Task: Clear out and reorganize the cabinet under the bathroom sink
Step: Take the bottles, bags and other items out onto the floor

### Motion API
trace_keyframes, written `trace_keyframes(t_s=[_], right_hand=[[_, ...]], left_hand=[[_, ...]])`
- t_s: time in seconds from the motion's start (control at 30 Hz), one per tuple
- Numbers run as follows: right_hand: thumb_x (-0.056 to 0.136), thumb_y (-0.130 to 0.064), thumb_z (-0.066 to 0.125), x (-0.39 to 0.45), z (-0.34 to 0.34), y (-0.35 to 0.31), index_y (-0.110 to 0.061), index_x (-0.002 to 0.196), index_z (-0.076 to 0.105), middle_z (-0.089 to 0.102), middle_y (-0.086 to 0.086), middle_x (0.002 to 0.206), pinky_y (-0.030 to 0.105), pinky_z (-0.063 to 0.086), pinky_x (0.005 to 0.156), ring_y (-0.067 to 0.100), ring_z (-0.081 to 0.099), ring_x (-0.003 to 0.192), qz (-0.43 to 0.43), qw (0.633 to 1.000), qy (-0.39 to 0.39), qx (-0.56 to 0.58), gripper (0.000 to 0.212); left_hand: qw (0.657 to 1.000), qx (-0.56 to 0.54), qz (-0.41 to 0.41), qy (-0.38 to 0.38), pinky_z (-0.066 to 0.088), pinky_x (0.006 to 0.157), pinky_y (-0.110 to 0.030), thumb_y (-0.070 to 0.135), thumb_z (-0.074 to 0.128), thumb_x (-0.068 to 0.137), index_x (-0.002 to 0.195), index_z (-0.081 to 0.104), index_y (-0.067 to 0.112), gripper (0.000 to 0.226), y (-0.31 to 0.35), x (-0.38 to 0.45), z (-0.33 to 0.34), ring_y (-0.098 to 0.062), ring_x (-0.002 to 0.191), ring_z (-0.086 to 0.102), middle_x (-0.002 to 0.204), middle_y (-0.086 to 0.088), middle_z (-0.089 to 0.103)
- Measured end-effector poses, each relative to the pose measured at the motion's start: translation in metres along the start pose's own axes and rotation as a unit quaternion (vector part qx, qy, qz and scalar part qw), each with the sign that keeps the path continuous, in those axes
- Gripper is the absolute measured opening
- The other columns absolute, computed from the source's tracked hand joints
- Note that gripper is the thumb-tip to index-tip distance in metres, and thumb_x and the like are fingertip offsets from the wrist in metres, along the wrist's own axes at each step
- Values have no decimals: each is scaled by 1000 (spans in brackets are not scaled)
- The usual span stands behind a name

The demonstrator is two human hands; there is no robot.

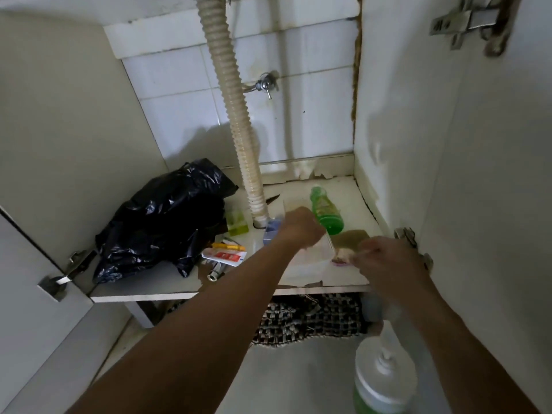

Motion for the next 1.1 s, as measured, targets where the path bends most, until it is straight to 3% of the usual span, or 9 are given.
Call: trace_keyframes(t_s=[0.07,0.17,0.3,0.43,0.5,0.6,0.73,0.93,1.1], right_hand=[[85,-17,65,19,1,-7,-14,95,68,62,-7,72,17,40,53,2,56,63,-31,999,28,-4,11],[87,-17,61,53,15,-7,-13,95,66,62,1,79,10,42,45,-1,53,56,-30,998,52,-27,10],[88,-26,56,94,37,-4,-13,109,60,64,7,103,33,54,77,19,57,81,-9,991,44,-128,25],[89,-33,56,138,59,2,-10,112,55,55,6,95,34,51,76,20,53,81,3,978,14,-210,33],[88,-35,57,160,69,6,-8,113,53,50,3,88,32,50,68,20,53,79,26,971,-2,-236,37],[87,-40,60,186,81,11,-5,114,51,45,2,77,25,38,51,15,47,66,55,968,-30,-242,46],[83,-47,65,209,95,17,-2,125,45,48,7,94,20,38,50,19,52,79,88,971,-82,-205,65],[82,-45,65,223,100,17,-4,123,48,50,4,87,19,37,52,19,53,82,95,963,-122,-219,61],[83,-46,63,219,81,23,0,129,42,49,12,103,24,40,52,21,53,78,165,979,-57,-103,68]], left_hand=[[993,79,-1,84,54,83,-37,22,59,88,115,59,4,32,-4,16,-11,-28,100,62,114,-12,63],[985,119,-8,123,49,78,-35,19,58,87,114,56,3,31,-18,39,-15,-32,105,60,115,-15,61],[985,107,-20,131,48,80,-33,20,59,87,117,53,2,36,-30,80,-14,-31,106,60,116,-15,61],[992,76,-45,95,46,66,-29,27,64,83,112,57,3,38,-41,118,-3,-24,87,59,107,-11,64],[994,54,-45,78,46,66,-29,31,66,84,110,58,4,39,-45,133,4,-22,84,57,102,-8,62],[996,35,-45,61,44,62,-26,30,67,84,111,57,4,38,-50,151,13,-17,75,55,89,-4,56],[997,-2,-58,48,35,47,-21,28,69,82,104,57,7,33,-53,173,20,-9,61,48,74,1,50],[995,-18,-96,29,51,70,-30,38,77,69,114,56,5,60,-56,192,23,-21,92,63,103,-7,63],[990,-45,-128,30,53,86,-35,34,81,65,130,37,1,85,-58,191,21,-26,106,58,117,-12,59]])
Point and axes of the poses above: each hand's wrist, its own x-axis towards the middle knuckle, its own z-axis out of the palm, y = z × x, the point moved 4 cm from there along x, towards the middle knuckle
